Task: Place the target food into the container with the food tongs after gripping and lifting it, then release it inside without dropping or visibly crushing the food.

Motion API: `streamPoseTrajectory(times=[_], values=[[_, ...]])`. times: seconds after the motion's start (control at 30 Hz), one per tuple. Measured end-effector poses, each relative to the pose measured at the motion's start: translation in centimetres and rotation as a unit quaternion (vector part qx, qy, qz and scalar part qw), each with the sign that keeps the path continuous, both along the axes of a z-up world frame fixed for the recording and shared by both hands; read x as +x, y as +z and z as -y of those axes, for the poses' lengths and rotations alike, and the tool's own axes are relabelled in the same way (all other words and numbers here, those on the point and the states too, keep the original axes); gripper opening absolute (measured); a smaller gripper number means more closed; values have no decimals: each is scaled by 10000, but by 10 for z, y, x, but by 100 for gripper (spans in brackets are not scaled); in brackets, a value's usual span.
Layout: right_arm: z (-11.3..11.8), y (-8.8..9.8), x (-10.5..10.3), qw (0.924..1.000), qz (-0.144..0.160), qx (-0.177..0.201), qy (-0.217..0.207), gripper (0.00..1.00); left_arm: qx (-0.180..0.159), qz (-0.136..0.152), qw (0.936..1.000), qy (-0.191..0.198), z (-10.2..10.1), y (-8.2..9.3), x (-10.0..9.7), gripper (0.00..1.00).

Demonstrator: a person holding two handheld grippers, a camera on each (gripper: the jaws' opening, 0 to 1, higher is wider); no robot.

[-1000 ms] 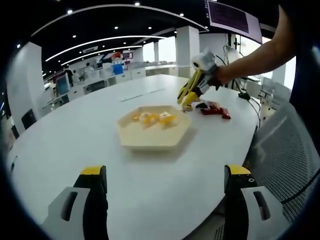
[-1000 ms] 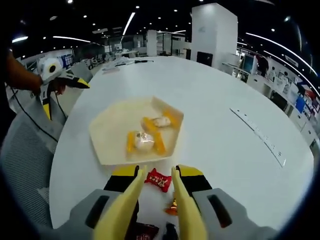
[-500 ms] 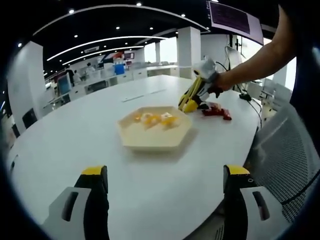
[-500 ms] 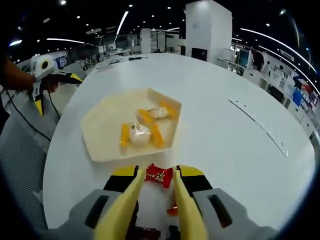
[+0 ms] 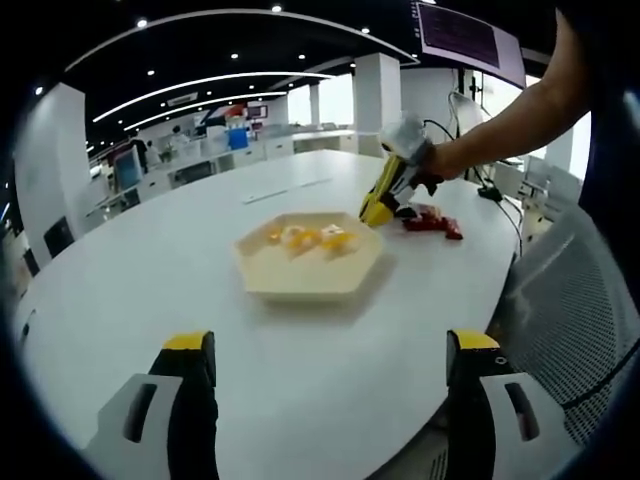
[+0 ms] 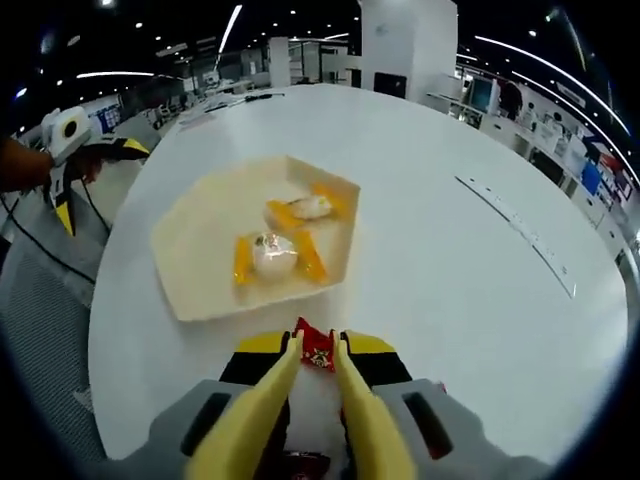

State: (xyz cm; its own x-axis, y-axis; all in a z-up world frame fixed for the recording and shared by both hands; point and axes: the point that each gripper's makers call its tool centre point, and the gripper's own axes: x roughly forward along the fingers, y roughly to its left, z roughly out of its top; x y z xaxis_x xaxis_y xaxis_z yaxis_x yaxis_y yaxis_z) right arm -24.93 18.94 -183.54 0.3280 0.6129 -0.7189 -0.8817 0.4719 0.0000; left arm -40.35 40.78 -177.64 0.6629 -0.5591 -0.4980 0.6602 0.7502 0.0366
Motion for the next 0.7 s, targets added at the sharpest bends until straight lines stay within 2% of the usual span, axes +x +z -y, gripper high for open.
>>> streamPoseTrajectory(times=[0.37, 0.7], values=[[7, 5, -1, 9999, -68, 30, -104, 19, 13, 0, 10000, -31, 1, 0, -1, 92], [18, 36, 14, 9994, 14, 152, -308, 20, 12, 14, 10000, -61, 2, 1, -1, 93]])
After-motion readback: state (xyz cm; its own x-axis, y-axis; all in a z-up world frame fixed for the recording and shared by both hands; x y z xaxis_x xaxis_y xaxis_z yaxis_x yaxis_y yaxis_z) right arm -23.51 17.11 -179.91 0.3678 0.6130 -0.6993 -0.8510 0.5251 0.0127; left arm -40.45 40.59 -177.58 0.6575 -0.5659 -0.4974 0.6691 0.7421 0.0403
